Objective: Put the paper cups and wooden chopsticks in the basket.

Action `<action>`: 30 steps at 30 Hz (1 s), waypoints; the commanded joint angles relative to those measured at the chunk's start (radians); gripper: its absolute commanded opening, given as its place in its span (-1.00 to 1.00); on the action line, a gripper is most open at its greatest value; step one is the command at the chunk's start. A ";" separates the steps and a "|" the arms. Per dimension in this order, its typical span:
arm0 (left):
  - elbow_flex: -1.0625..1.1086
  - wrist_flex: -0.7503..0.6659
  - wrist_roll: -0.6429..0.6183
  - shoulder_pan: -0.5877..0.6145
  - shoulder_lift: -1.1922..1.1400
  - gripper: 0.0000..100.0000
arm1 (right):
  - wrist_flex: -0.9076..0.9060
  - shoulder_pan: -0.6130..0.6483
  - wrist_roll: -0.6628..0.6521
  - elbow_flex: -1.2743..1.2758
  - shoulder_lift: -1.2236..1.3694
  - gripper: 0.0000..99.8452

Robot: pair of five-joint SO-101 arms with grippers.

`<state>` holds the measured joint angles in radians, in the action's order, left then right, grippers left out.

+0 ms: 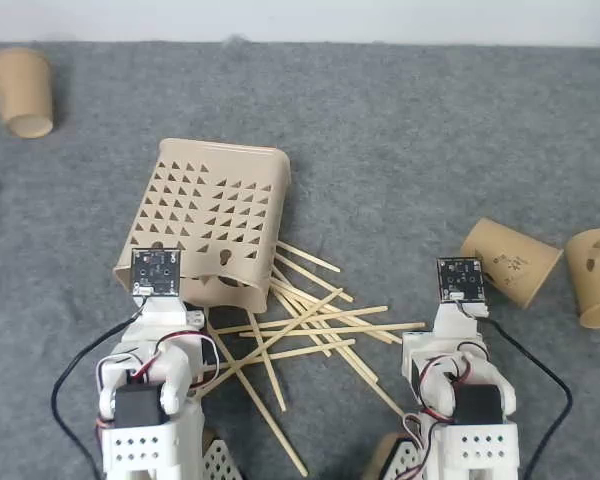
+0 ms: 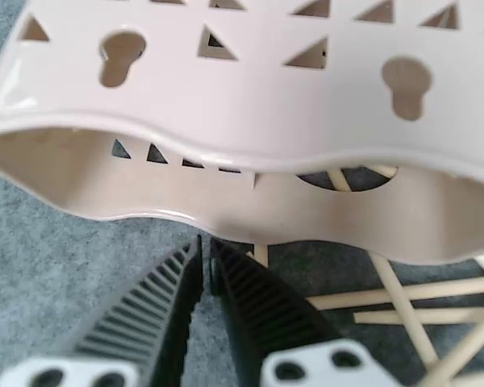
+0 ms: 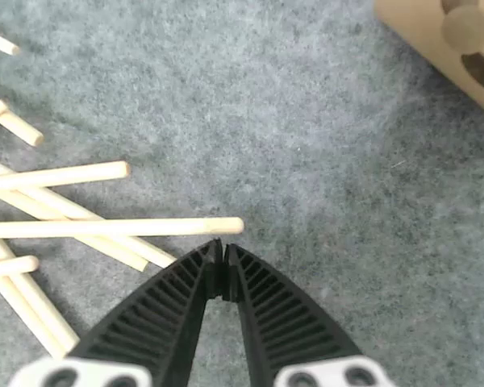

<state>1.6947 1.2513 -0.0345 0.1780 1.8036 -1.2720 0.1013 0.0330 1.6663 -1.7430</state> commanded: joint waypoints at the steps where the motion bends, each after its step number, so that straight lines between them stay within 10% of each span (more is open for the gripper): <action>1: -0.010 0.011 -0.009 -0.005 0.015 -0.98 | -0.010 0.016 0.012 0.006 -0.007 -0.98; 30: -0.533 0.212 0.135 0.041 -0.061 -0.76 | -0.010 -0.030 0.012 0.006 -0.007 -0.98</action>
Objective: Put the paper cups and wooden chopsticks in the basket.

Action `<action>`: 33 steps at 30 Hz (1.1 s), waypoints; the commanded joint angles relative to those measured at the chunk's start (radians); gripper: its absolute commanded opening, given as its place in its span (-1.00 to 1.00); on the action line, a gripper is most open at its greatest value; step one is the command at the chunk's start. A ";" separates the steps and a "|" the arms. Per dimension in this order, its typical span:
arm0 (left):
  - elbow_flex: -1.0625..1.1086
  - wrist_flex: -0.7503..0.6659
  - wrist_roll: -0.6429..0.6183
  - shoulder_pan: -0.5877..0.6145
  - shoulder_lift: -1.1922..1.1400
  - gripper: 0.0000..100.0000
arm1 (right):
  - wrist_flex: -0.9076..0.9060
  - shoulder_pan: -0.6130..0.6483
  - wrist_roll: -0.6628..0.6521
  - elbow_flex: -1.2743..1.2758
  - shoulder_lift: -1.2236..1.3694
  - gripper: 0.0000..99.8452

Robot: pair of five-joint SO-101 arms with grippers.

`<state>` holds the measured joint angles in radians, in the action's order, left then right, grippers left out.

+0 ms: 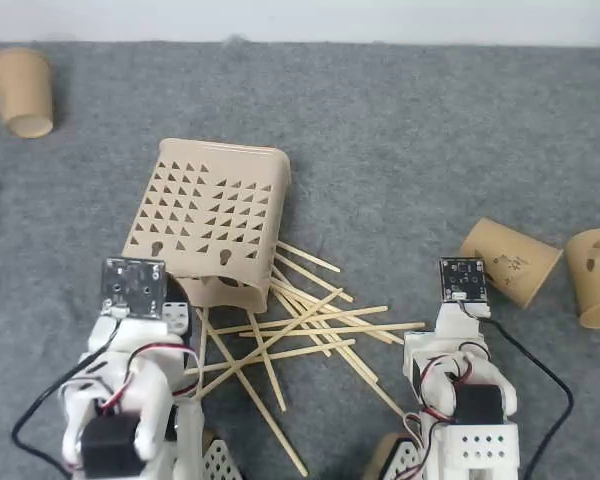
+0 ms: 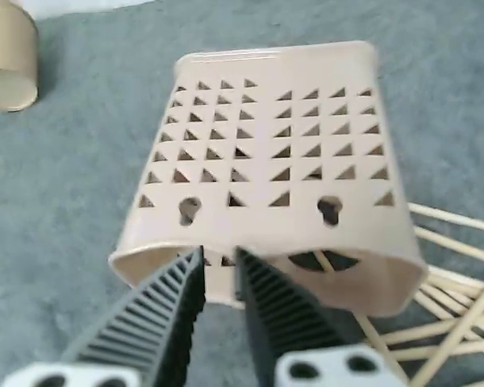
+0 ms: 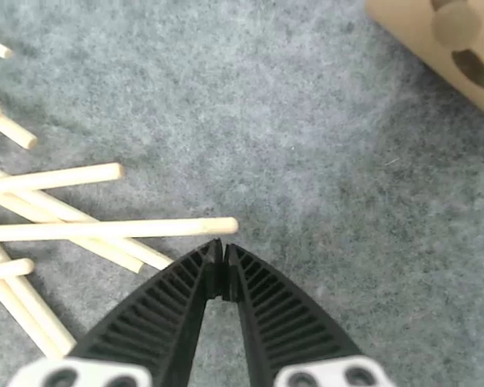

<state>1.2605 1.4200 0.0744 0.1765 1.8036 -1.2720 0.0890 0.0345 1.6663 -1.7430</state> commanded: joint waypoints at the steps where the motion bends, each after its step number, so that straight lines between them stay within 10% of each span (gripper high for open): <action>1: -0.120 0.034 0.026 0.066 -0.106 -0.74 | -0.010 -0.018 0.011 0.006 -0.007 -0.98; 14: -0.469 -0.074 0.051 0.364 -0.933 -0.73 | -0.010 -0.018 0.011 0.006 -0.007 -0.98; 25: -0.509 -0.086 0.384 0.419 -1.158 -0.73 | -0.010 -0.018 0.011 0.006 -0.007 -0.98; 33: -0.171 -0.618 0.394 0.430 -1.157 -0.73 | -0.010 -0.018 0.011 0.006 -0.007 -0.98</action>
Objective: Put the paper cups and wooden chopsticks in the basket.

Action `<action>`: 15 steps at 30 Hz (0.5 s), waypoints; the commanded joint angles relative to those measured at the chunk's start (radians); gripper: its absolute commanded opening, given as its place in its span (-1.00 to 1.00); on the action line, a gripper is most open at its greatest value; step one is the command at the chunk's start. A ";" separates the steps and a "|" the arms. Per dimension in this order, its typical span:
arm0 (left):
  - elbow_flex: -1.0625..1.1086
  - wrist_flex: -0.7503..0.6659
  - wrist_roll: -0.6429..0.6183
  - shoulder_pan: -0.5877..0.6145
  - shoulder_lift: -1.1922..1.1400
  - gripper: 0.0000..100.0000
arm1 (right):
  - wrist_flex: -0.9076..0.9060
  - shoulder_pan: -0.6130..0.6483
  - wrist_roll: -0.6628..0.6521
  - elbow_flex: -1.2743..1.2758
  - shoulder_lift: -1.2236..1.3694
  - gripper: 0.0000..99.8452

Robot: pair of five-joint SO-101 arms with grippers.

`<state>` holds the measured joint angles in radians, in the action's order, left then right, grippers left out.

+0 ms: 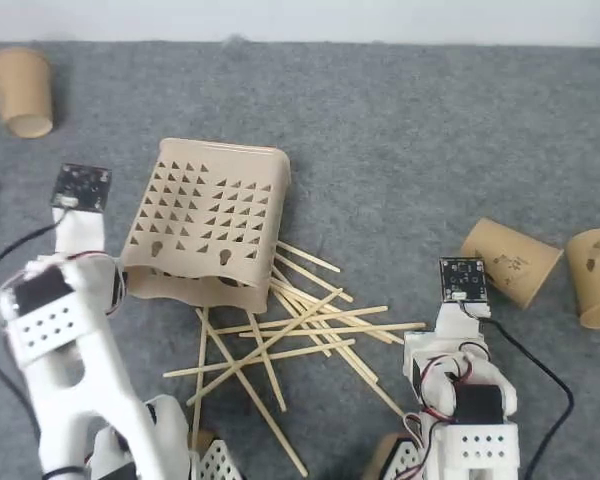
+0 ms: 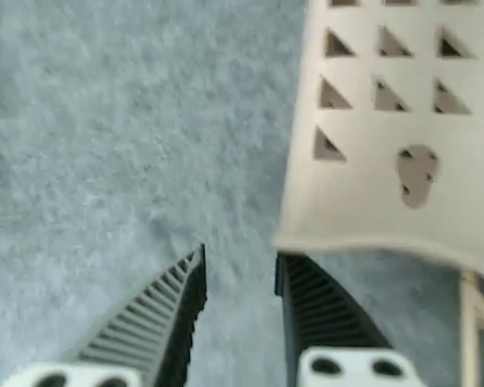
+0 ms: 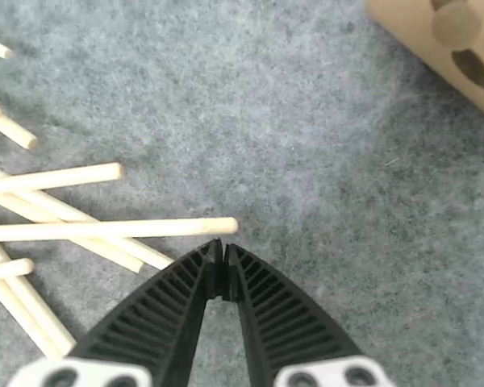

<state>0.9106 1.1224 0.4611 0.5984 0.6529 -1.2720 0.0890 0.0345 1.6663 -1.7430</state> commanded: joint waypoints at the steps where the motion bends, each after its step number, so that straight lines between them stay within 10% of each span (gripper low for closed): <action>1: 0.236 -0.410 0.008 0.008 -0.006 -0.73 | -0.010 -0.018 0.011 0.006 -0.007 -0.98; 6: 0.406 -0.772 -0.068 0.006 -0.005 -0.73 | -0.010 -0.018 0.009 0.006 -0.007 -0.98; 15: 0.429 -0.902 -0.302 -0.068 -0.005 -0.73 | -0.010 -0.018 0.009 0.006 -0.007 -0.98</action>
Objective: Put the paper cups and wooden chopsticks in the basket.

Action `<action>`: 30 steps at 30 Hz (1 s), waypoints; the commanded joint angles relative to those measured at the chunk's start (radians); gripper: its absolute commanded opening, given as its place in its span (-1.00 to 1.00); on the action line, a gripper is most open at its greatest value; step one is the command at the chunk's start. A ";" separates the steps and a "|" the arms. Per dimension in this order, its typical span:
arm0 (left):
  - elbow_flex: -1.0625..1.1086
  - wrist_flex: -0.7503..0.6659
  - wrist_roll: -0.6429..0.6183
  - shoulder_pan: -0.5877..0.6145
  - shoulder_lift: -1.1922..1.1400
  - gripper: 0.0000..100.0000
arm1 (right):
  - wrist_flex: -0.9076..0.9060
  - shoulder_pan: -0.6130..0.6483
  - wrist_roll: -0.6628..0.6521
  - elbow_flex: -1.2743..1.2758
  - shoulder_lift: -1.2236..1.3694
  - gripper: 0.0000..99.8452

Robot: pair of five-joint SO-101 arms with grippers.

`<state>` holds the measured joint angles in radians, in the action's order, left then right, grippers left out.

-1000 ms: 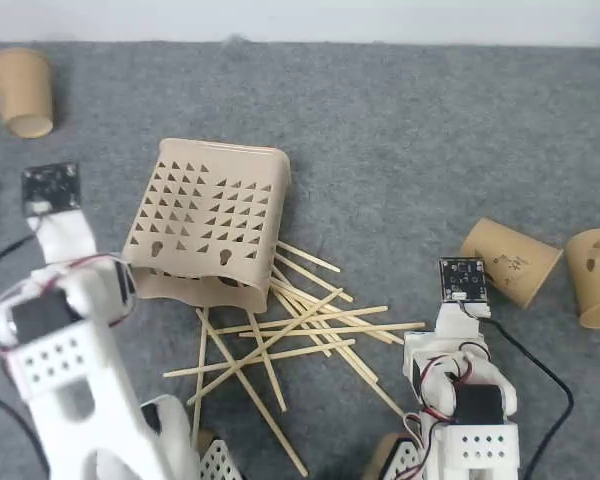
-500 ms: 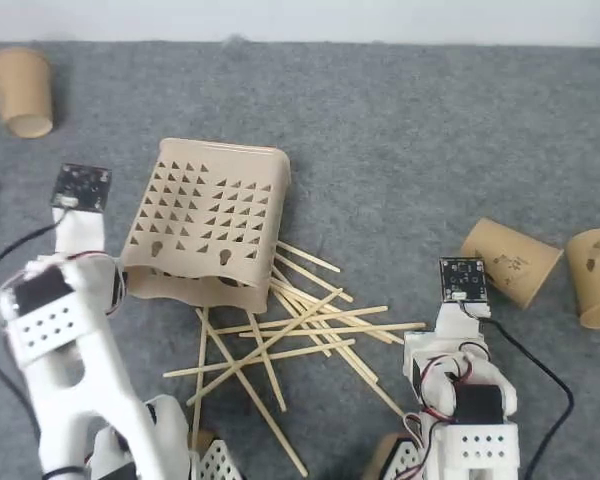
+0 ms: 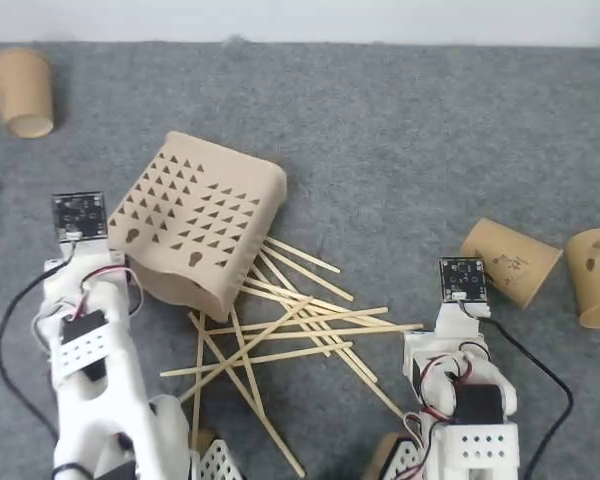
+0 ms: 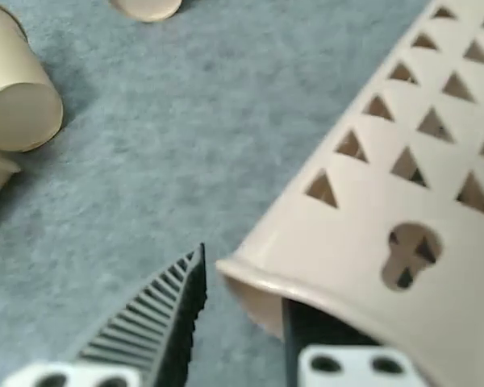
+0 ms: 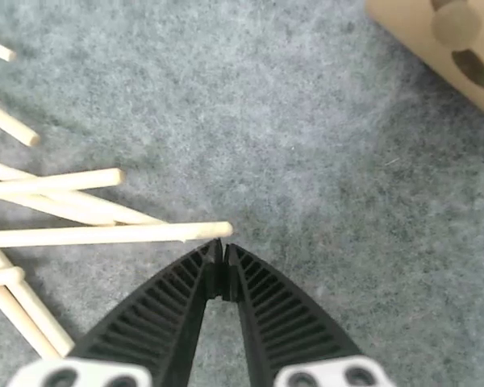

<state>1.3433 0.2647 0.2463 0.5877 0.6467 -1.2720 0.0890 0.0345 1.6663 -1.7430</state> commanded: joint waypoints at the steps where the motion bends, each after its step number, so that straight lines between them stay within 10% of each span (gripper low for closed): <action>1: -0.004 -0.044 -0.110 -0.077 0.002 -0.73 | -0.010 -0.018 0.009 0.006 -0.007 -0.98; 19: -0.185 -0.028 -0.405 -0.218 0.002 -0.98 | -0.010 -0.019 0.009 0.006 -0.007 -0.98; 30: -0.631 0.534 -0.606 -0.358 -0.006 -0.98 | -0.010 -0.019 0.009 0.006 -0.007 -0.98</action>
<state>0.9106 0.6406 -0.3000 0.2992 0.6360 -1.2720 0.0890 0.0345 1.6663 -1.7430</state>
